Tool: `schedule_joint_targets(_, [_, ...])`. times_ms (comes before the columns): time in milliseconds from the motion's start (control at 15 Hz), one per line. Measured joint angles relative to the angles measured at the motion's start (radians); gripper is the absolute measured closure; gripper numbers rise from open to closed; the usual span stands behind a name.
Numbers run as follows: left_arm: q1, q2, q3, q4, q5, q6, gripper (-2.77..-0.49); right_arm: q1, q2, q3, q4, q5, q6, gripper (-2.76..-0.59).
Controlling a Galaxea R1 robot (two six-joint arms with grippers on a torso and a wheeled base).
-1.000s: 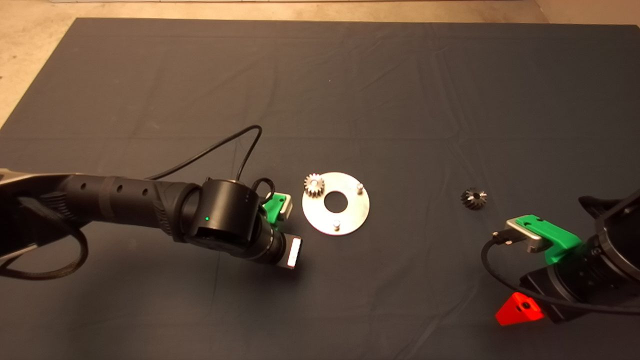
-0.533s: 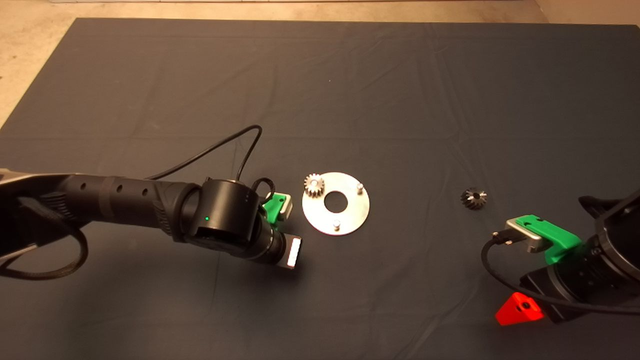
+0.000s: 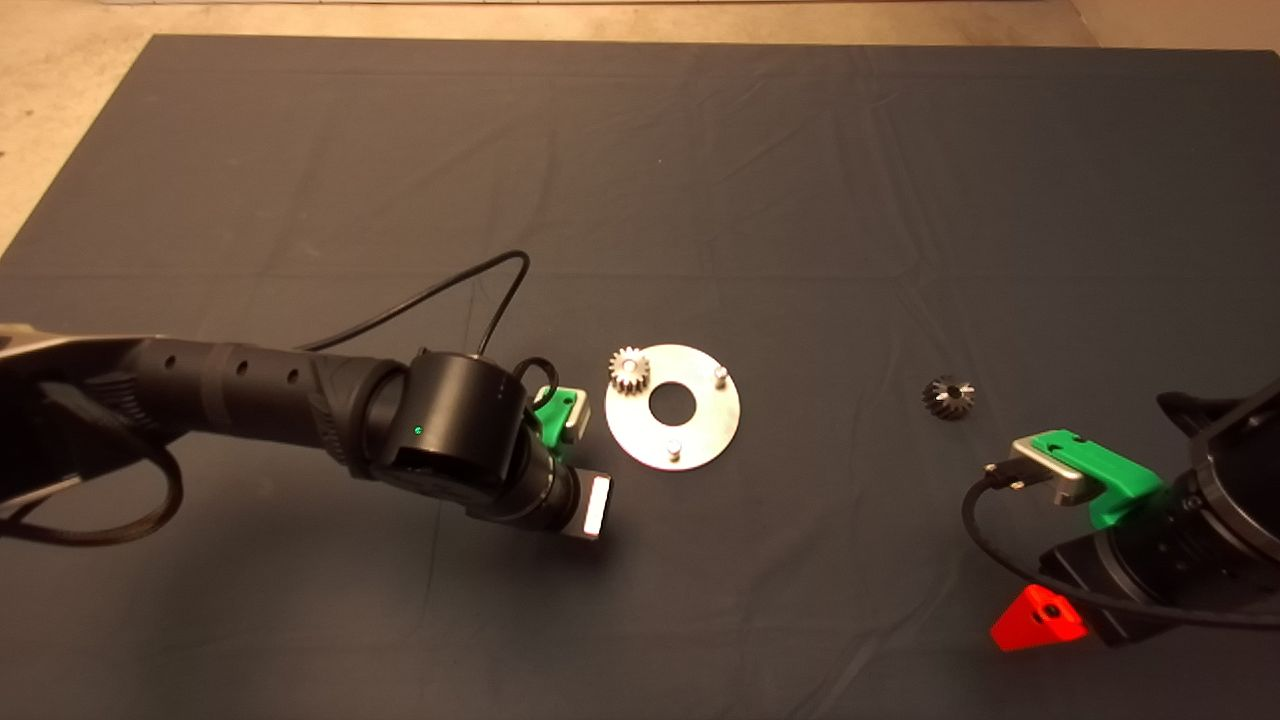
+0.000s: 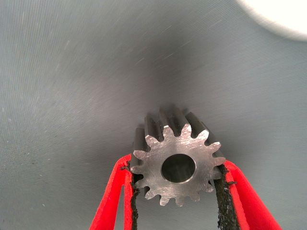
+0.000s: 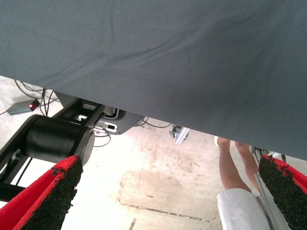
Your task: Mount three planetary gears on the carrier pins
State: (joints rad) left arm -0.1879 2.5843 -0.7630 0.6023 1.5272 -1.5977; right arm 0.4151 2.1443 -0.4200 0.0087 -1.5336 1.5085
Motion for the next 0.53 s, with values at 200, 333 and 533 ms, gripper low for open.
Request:
schedule_joint_targets(200, [-0.052,0.042,0.004,-0.028,0.000,-0.042,-0.77,0.000,0.000,0.000,0.000,0.000,0.000,-2.73])
schedule_joint_targets(333, [-0.071,0.072,0.004,-0.060,0.000,-0.075,-0.77,0.000,0.000,0.000,0.000,0.000,0.000,-2.73])
schedule_joint_targets(533, [-0.098,0.128,-0.007,-0.087,0.001,-0.101,-0.77,0.000,0.000,0.000,0.000,0.000,0.000,-2.73])
